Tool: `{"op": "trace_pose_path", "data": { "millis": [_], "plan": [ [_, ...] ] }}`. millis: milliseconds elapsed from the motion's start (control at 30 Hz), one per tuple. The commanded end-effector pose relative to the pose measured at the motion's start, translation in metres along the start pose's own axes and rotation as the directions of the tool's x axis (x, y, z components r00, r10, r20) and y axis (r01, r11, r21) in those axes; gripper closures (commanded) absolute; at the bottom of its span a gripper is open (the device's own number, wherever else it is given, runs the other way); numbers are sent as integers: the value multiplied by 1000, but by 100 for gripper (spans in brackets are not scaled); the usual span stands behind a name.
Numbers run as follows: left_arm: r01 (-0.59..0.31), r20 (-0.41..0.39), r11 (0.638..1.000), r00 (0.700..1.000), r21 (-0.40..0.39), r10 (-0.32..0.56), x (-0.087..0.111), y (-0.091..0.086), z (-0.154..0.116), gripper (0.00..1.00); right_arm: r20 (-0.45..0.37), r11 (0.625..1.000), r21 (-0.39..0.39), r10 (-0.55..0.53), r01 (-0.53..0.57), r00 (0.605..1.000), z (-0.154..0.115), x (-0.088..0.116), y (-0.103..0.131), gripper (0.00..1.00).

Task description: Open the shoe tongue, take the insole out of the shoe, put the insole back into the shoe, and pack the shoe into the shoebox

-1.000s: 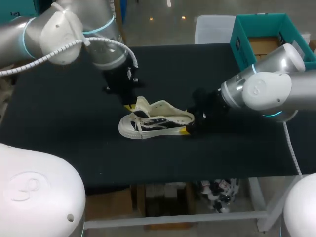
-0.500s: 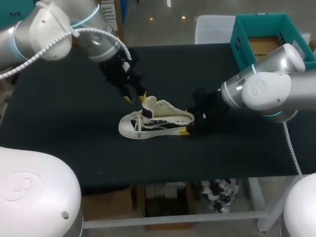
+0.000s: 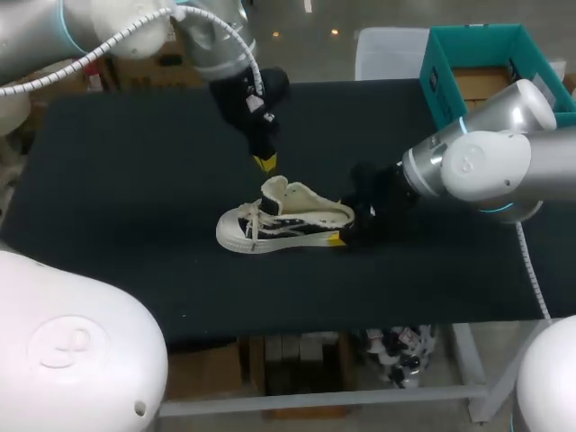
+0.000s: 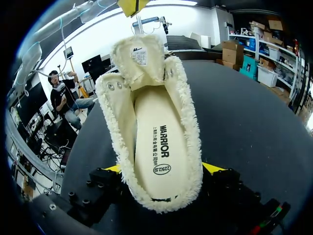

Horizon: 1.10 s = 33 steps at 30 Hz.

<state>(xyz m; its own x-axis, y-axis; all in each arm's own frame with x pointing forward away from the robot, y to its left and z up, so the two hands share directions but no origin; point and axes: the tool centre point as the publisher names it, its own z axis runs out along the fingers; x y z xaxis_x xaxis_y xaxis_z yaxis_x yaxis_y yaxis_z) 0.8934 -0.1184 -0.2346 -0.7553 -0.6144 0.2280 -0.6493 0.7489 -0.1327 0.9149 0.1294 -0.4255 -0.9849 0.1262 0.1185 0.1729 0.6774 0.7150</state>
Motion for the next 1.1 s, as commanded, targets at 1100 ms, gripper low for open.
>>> {"op": "trace_pose_path", "data": {
  "millis": [1100],
  "plan": [
    [-589, 6, 762, 790, -271, 613, -1, -37, 59, 100, -1, 1000, -3, -1, 1, 1000, 2, 0, -3, 100]
  ]
}}
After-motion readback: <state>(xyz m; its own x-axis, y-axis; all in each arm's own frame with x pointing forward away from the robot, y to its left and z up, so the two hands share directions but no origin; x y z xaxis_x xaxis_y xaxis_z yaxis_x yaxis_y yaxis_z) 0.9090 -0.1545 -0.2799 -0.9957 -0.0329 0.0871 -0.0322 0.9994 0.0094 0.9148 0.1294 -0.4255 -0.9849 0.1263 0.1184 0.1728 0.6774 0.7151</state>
